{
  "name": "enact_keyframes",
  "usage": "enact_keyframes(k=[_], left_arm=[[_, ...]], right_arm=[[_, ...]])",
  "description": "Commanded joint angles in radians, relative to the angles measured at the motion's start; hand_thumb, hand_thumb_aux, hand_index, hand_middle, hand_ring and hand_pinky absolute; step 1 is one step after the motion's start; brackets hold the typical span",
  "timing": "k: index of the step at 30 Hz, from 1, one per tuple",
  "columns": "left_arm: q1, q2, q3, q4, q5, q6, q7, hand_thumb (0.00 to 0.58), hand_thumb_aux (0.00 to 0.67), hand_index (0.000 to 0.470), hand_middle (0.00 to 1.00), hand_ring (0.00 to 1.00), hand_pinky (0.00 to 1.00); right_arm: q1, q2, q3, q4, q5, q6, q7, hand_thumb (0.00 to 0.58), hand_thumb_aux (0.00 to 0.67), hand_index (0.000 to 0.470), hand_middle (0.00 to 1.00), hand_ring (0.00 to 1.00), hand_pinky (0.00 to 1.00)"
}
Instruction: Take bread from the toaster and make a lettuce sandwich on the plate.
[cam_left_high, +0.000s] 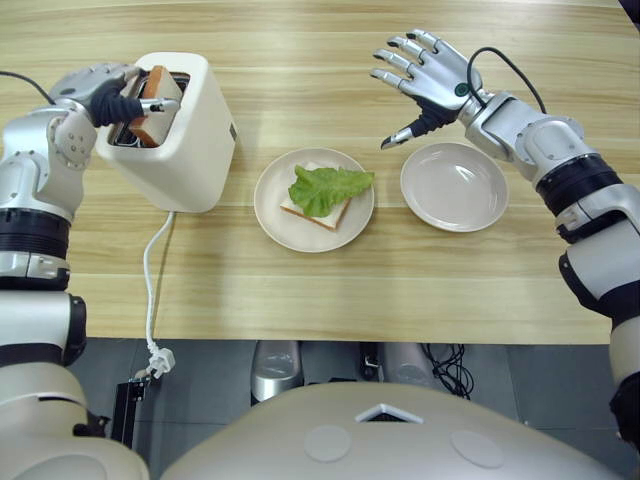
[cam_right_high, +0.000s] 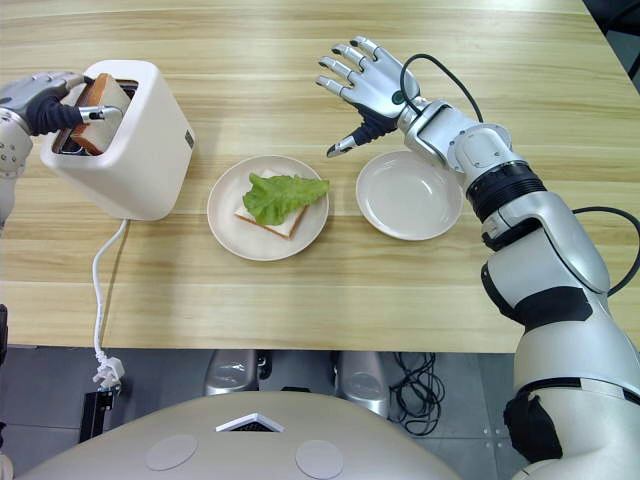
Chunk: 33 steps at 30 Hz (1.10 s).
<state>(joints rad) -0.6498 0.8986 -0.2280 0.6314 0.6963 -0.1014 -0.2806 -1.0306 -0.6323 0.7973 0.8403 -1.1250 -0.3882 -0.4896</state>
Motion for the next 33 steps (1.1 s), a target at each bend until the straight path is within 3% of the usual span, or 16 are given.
enact_keyframes(k=[1, 7, 8, 9, 10, 24, 33], left_arm=[[0.001, -0.004, -0.024, 0.010, 0.001, -0.008, -0.020, 0.000, 0.000, 0.000, 0.00, 0.00, 0.00], [0.006, 0.000, -0.038, 0.004, 0.020, 0.003, -0.023, 0.014, 0.008, 0.005, 0.00, 0.00, 0.00], [0.006, -0.001, -0.037, 0.001, 0.017, 0.001, -0.019, 0.516, 0.447, 0.307, 0.00, 0.00, 0.00], [0.006, -0.003, -0.032, -0.004, 0.012, -0.001, -0.015, 0.516, 0.447, 0.307, 0.00, 0.00, 0.00], [0.006, -0.004, -0.030, -0.009, 0.011, -0.001, -0.011, 0.580, 0.670, 0.460, 0.00, 0.00, 0.00], [0.003, -0.012, -0.003, -0.043, -0.018, -0.001, 0.031, 0.580, 0.670, 0.460, 0.00, 0.00, 0.00], [-0.013, -0.040, 0.067, -0.063, -0.136, -0.035, 0.041, 0.580, 0.670, 0.460, 0.00, 0.00, 0.00]], right_arm=[[0.008, 0.004, -0.011, -0.007, -0.011, 0.005, 0.019, 0.000, 0.000, 0.000, 0.00, 0.00, 0.00], [0.009, 0.007, -0.010, -0.012, -0.011, 0.003, 0.024, 0.000, 0.000, 0.000, 0.00, 0.00, 0.00], [0.008, 0.010, -0.009, -0.006, -0.010, 0.003, 0.026, 0.000, 0.000, 0.000, 0.00, 0.00, 0.00], [0.007, 0.013, -0.007, -0.001, -0.012, 0.006, 0.029, 0.000, 0.000, 0.000, 0.00, 0.00, 0.00], [0.006, 0.016, -0.004, 0.006, -0.015, 0.009, 0.030, 0.000, 0.000, 0.000, 0.00, 0.00, 0.00], [0.000, 0.039, 0.000, 0.035, -0.023, 0.007, 0.039, 0.000, 0.000, 0.000, 0.00, 0.00, 0.00], [-0.010, 0.047, 0.001, 0.049, -0.028, 0.011, 0.036, 0.000, 0.000, 0.000, 0.00, 0.00, 0.00]])
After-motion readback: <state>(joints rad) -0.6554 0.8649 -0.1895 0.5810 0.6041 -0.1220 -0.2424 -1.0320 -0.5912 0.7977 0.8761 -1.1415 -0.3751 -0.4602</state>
